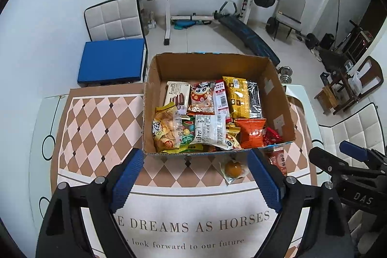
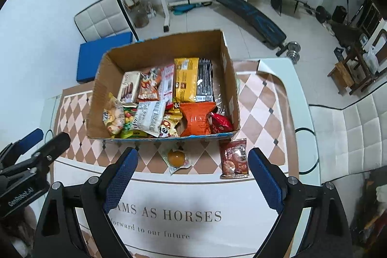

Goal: Organize snacks
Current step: 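Withdraw both tools and reach toward the egg and brown biscuit packet, then grasp the wrapped orange egg with the left tool while the right grasps the brown biscuit packet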

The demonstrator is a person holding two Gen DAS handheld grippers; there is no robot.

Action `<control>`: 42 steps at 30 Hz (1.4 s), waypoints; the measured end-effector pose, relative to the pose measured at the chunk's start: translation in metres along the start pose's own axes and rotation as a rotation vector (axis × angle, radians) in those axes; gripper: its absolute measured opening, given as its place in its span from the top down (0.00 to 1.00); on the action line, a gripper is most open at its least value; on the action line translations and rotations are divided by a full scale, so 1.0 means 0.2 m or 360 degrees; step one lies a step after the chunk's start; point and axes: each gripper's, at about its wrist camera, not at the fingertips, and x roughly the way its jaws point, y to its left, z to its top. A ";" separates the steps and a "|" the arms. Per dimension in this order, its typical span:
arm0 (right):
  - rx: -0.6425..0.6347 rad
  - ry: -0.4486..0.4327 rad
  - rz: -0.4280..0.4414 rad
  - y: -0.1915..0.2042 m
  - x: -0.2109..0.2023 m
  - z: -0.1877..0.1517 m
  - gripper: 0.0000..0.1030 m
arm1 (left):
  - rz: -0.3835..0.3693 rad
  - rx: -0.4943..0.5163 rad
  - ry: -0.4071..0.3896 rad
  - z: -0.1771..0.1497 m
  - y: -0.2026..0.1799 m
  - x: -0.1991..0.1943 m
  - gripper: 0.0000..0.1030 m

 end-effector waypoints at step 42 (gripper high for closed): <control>0.0330 0.0532 -0.0027 -0.66 1.09 -0.23 0.05 | -0.0043 -0.0227 0.0602 -0.36 -0.43 1.22 0.55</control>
